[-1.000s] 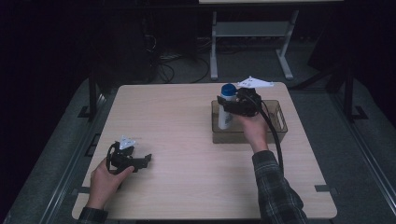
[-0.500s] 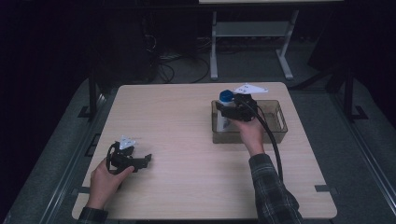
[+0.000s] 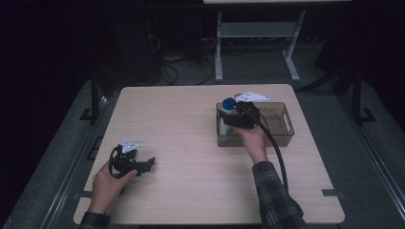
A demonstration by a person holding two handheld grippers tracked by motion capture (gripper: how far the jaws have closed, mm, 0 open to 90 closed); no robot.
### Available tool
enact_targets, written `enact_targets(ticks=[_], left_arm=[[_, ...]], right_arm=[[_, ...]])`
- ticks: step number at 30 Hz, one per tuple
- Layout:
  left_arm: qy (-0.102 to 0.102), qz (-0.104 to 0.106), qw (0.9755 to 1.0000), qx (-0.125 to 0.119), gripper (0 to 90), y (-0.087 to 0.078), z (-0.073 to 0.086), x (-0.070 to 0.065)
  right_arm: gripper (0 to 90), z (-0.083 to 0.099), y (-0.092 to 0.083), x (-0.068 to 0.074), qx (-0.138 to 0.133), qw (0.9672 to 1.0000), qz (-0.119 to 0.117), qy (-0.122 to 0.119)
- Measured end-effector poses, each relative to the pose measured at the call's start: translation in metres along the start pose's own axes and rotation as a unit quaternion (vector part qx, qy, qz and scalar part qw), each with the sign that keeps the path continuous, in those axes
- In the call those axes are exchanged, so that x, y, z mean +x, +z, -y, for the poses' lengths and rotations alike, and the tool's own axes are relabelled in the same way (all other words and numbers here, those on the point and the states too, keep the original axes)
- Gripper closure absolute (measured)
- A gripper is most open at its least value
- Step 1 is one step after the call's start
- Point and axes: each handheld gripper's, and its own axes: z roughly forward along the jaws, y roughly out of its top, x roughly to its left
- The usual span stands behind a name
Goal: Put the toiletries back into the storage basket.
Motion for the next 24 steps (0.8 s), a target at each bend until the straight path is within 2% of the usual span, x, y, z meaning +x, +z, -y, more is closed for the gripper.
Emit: enact_targets(ticks=[17, 24], left_arm=[[0.000, 0.000, 1.0000, 0.000, 12.8, 0.0000, 0.0000, 0.0000], [0.000, 0.000, 1.0000, 0.000, 12.8, 0.0000, 0.0000, 0.0000]], right_arm=[[34.5, 0.0045, 0.0070, 0.0077, 0.043, 0.9990, -0.005, -0.011], [34.4, 0.0056, 0.0082, 0.0091, 0.052, 0.9985, -0.008, -0.016]])
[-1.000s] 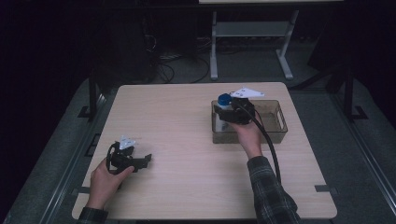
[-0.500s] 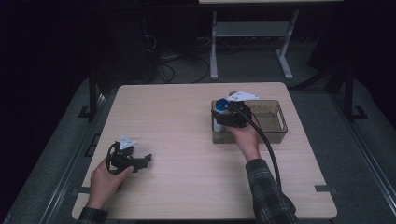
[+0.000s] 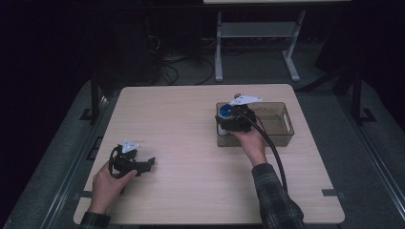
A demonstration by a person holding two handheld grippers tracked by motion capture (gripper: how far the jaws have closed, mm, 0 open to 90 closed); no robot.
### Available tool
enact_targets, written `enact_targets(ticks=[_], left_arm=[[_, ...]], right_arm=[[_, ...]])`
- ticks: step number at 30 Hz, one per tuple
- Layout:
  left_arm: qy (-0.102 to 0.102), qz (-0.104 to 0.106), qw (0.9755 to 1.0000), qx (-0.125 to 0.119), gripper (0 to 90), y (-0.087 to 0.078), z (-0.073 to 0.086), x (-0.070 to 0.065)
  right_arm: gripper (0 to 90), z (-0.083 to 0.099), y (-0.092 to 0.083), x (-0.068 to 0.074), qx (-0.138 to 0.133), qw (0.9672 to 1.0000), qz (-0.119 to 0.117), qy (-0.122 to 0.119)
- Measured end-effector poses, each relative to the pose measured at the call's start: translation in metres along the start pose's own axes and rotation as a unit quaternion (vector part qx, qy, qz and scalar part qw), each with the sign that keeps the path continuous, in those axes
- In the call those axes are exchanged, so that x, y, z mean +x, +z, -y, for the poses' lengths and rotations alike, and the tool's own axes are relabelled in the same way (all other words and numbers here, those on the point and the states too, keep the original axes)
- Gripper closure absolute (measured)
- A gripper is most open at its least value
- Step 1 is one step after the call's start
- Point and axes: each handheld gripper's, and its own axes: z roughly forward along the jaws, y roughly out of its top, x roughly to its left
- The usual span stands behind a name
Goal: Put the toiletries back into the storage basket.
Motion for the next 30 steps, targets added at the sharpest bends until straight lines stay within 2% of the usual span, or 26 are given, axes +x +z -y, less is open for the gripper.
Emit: enact_targets(ticks=[6, 9, 16, 19, 22, 30], left_arm=[[0.000, 0.000, 1.0000, 0.000, 12.8, 0.000, 0.000, 0.000], [0.001, 0.000, 1.0000, 0.002, 12.8, 0.000, 0.000, 0.000], [0.000, 0.000, 1.0000, 0.000, 12.8, 0.000, 0.000, 0.000], [0.000, 0.000, 1.0000, 0.000, 12.8, 0.000, 0.000, 0.000], [0.001, 0.000, 1.0000, 0.001, 12.8, 0.000, 0.000, 0.000], [0.003, 0.000, 1.0000, 0.002, 12.8, 0.000, 0.000, 0.000]], right_arm=[[32.8, 0.000, -0.001, -0.002, -0.001, 1.0000, -0.008, 0.005], [24.7, -0.003, -0.002, -0.003, -0.006, 0.9998, -0.013, 0.011], [10.5, -0.002, -0.007, -0.005, 0.003, 0.9998, -0.014, 0.015], [2.2, -0.002, -0.012, -0.006, 0.007, 0.9995, -0.020, 0.025], [0.0, -0.001, -0.016, -0.006, 0.018, 0.9995, -0.017, 0.022], [0.0, 0.012, -0.031, -0.008, 0.025, 0.9994, -0.015, 0.016]])
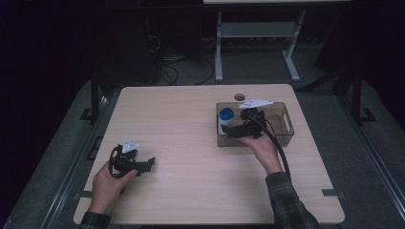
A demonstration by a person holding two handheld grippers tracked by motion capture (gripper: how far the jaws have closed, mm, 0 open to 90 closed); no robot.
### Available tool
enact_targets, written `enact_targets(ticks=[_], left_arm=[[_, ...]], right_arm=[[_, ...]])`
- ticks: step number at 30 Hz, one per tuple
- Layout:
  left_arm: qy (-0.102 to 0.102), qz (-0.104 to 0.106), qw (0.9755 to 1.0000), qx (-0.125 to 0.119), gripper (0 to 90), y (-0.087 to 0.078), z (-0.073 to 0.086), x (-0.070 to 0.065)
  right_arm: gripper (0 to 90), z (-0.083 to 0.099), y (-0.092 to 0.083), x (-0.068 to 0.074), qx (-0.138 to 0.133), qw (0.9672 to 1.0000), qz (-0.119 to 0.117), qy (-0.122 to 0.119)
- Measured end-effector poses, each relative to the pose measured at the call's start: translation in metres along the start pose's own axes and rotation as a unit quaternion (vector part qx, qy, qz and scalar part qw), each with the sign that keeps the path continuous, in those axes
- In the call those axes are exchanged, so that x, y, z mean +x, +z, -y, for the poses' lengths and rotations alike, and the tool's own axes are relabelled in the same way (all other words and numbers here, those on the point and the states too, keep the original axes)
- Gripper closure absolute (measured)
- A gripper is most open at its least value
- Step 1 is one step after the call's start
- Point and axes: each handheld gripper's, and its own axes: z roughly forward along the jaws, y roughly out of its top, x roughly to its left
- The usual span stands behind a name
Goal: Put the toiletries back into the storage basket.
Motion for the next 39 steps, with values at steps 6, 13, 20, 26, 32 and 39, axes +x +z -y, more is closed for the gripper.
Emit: enact_targets(ticks=[6, 13, 20, 26, 32, 39], left_arm=[[-0.002, 0.000, 1.0000, -0.001, 12.8, 0.000, 0.000, 0.000], [-0.001, 0.000, 1.0000, -0.001, 12.8, 0.000, 0.000, 0.000], [-0.003, 0.000, 1.0000, -0.003, 12.8, 0.000, 0.000, 0.000], [-0.001, 0.000, 1.0000, -0.001, 12.8, 0.000, 0.000, 0.000], [-0.001, 0.000, 1.0000, -0.001, 12.8, 0.000, 0.000, 0.000], [0.001, 0.000, 1.0000, 0.000, 12.8, 0.000, 0.000, 0.000]], right_arm=[[0.0, 0.013, -0.010, -0.003, 0.002, 1.0000, -0.002, 0.004], [0.0, 0.027, -0.020, -0.005, 0.001, 1.0000, 0.001, 0.005], [0.0, 0.043, -0.035, -0.008, -0.007, 0.9999, 0.007, 0.012], [0.0, 0.059, -0.046, -0.008, -0.017, 0.9997, 0.007, 0.015], [0.0, 0.073, -0.056, -0.009, -0.018, 0.9996, 0.011, 0.019], [0.0, 0.090, -0.064, -0.009, -0.015, 0.9996, 0.013, 0.018]])
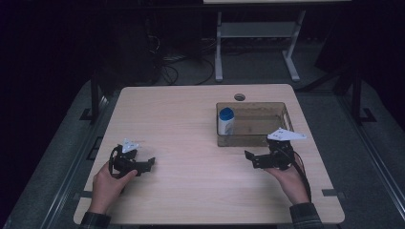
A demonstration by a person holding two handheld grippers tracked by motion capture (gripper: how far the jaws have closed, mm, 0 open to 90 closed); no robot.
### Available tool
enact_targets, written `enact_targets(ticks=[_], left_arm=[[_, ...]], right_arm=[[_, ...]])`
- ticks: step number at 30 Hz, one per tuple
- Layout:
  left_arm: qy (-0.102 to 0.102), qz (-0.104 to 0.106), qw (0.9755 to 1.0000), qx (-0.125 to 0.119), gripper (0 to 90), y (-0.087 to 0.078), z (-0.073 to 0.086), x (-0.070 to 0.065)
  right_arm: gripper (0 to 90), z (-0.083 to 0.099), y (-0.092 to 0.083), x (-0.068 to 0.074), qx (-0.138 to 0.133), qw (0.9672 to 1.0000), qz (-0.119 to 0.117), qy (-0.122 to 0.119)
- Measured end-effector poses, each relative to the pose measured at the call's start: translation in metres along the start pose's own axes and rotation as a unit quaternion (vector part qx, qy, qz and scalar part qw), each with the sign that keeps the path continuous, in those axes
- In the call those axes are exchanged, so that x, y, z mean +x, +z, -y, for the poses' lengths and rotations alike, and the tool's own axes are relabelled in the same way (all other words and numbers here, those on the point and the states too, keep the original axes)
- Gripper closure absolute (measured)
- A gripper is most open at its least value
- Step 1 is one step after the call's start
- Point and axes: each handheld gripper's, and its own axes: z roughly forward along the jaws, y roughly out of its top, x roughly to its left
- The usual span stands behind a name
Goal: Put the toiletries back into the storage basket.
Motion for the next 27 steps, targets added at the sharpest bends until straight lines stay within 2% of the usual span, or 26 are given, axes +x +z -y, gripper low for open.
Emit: enact_targets(ticks=[15, 27], left_arm=[[0.000, 0.000, 1.0000, 0.000, 12.8, 0.000, 0.000, 0.000], [0.000, 0.000, 1.0000, 0.000, 12.8, 0.000, 0.000, 0.000]], right_arm=[[0.0, 0.034, -0.006, -0.006, 0.030, 0.9994, 0.010, 0.013], [0.0, 0.064, -0.020, -0.016, 0.054, 0.9979, 0.028, 0.022]])
